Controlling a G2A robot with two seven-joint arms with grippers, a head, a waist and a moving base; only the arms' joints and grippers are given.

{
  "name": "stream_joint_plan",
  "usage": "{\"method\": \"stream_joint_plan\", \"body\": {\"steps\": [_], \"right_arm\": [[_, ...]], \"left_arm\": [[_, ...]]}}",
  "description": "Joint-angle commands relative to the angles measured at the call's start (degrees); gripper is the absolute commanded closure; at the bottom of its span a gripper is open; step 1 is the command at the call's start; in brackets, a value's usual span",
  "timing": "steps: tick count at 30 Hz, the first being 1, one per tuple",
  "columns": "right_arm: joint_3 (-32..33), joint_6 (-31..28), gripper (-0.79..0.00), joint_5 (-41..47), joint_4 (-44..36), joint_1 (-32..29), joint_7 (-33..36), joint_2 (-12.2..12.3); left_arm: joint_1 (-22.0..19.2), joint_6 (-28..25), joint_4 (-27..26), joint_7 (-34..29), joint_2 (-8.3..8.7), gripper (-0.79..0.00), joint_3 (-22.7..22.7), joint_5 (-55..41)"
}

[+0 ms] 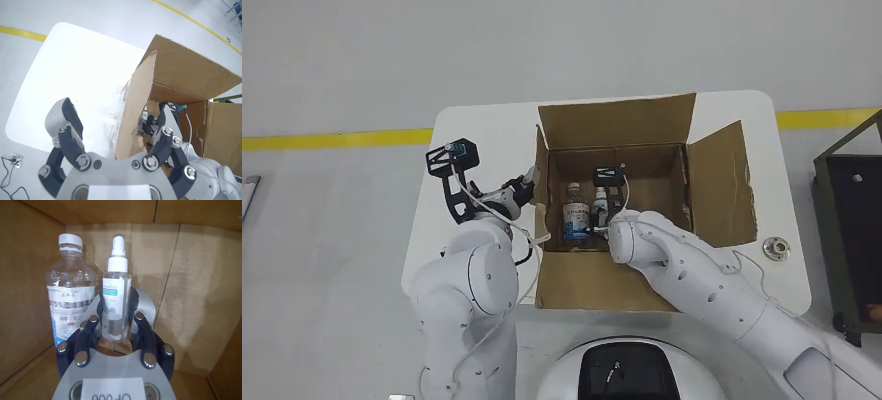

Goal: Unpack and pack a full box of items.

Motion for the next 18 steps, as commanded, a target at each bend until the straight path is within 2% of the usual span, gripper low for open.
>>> {"method": "stream_joint_plan", "body": {"steps": [1,5,7,9,15,18], "right_arm": [[0.3,-0.3,-0.283,-0.2,-0.1,-0.2,0.1,-0.1],[1.4,-0.6,-0.299,-1.0,-1.9,-0.8,0.7,0.1],[2.8,-0.7,-0.339,-1.8,-4.5,-1.8,0.8,0.5],[5.0,-1.1,-0.345,-2.8,-8.5,-3.5,1.2,1.2],[17.5,-5.7,-0.332,-10.6,-30.6,-14.2,1.4,5.1],[26.2,-9.2,-0.268,-14.8,-41.2,-21.0,2.0,7.0]], "left_arm": [[-0.2,-0.1,0.2,0.0,0.00,-0.785,0.0,-0.1],[-0.6,-0.5,0.8,0.0,-0.02,-0.785,0.0,-0.5],[-0.9,-0.6,1.1,0.0,-0.03,-0.785,0.0,-0.7],[-1.1,-0.7,1.5,0.1,-0.04,-0.785,0.1,-1.0],[-1.9,-0.9,2.5,0.3,-0.09,-0.785,0.3,-1.7],[-2.3,-1.0,3.2,0.5,-0.11,-0.785,0.3,-2.2]]}}
